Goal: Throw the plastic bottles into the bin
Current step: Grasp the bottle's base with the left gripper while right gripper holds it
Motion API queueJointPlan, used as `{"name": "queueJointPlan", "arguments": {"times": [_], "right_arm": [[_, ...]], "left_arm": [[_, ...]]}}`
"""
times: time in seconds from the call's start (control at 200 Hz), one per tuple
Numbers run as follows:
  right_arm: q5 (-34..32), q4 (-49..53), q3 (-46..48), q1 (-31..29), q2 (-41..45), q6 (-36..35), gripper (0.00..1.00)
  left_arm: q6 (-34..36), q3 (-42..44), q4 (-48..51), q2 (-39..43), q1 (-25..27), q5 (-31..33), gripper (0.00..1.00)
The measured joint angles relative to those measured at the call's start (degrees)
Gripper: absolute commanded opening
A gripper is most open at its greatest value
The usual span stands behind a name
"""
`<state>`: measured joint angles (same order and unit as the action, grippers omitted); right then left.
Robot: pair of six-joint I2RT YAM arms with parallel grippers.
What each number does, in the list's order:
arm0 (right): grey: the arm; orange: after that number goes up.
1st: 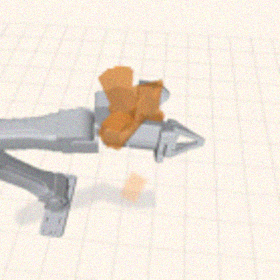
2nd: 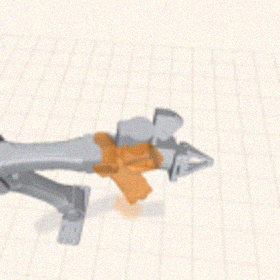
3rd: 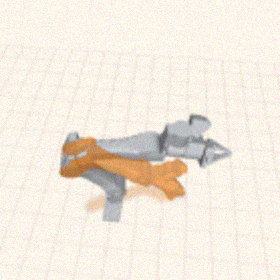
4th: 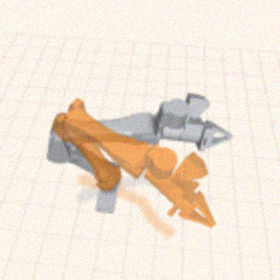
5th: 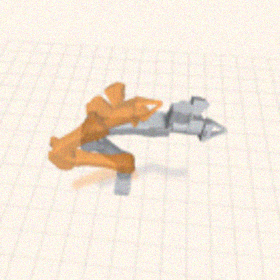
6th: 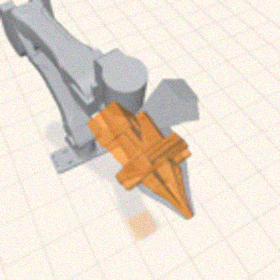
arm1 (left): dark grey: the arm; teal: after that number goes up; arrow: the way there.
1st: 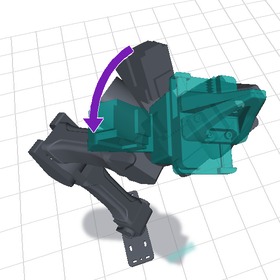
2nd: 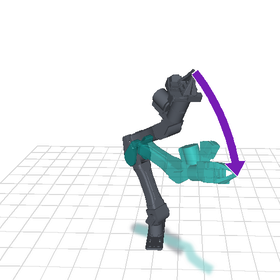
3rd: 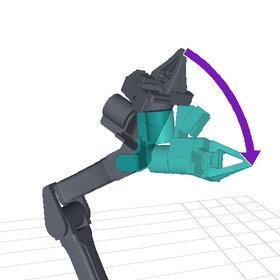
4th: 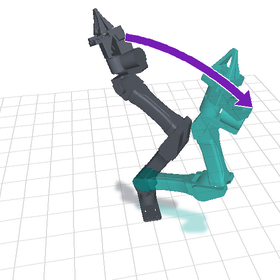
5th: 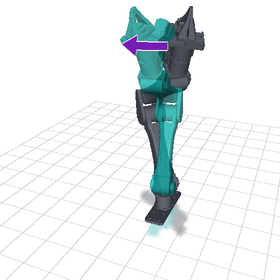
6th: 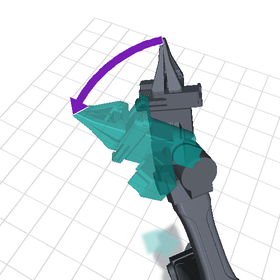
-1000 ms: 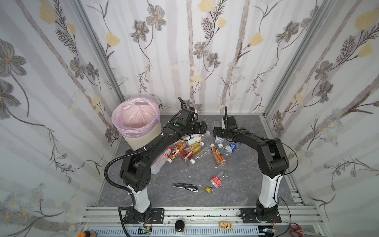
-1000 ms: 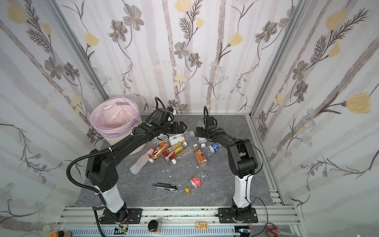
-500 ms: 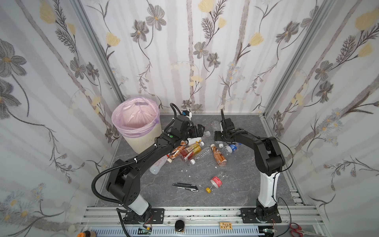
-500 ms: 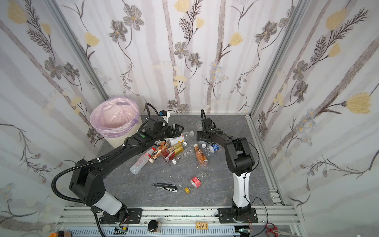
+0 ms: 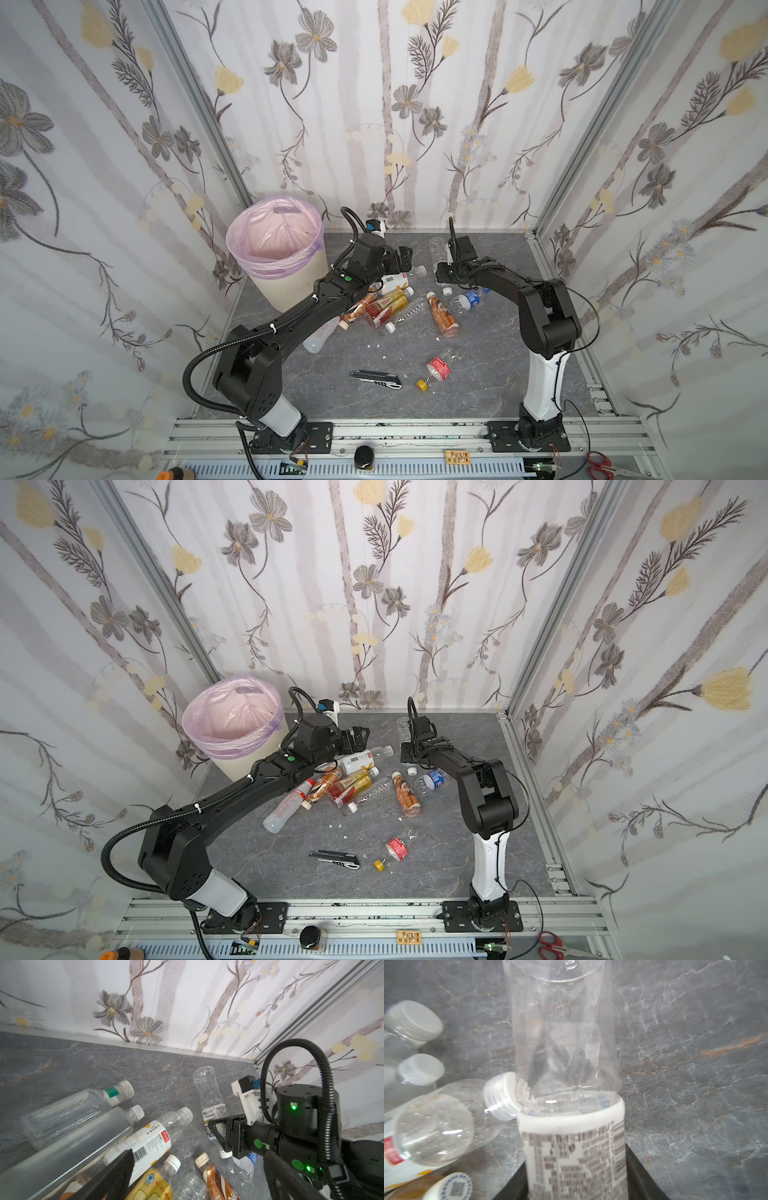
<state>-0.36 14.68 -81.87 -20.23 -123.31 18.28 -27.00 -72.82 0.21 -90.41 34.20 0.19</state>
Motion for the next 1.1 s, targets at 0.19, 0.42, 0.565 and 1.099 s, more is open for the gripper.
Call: {"name": "queueJointPlan", "arguments": {"times": [0.19, 0.42, 0.565, 1.099], "right_arm": [[1.5, 0.1, -0.1, 0.0, 5.0, -0.4, 0.54], [3.2, -0.1, 0.2, -2.0, 13.7, -0.4, 0.54], [4.2, -0.7, 1.5, -4.4, 18.9, -0.3, 0.54], [7.7, -4.9, 7.0, -8.3, 30.1, 0.9, 0.54]], "left_arm": [[-0.4, -5.2, 0.0, -2.3, -2.1, -6.4, 1.00], [-3.2, -12.7, -0.4, -5.7, -2.1, -13.9, 1.00], [-7.2, -18.4, -0.3, -10.4, -2.8, -18.3, 1.00], [-11.8, -29.2, 1.4, -16.8, -1.9, -23.3, 0.92]]}}
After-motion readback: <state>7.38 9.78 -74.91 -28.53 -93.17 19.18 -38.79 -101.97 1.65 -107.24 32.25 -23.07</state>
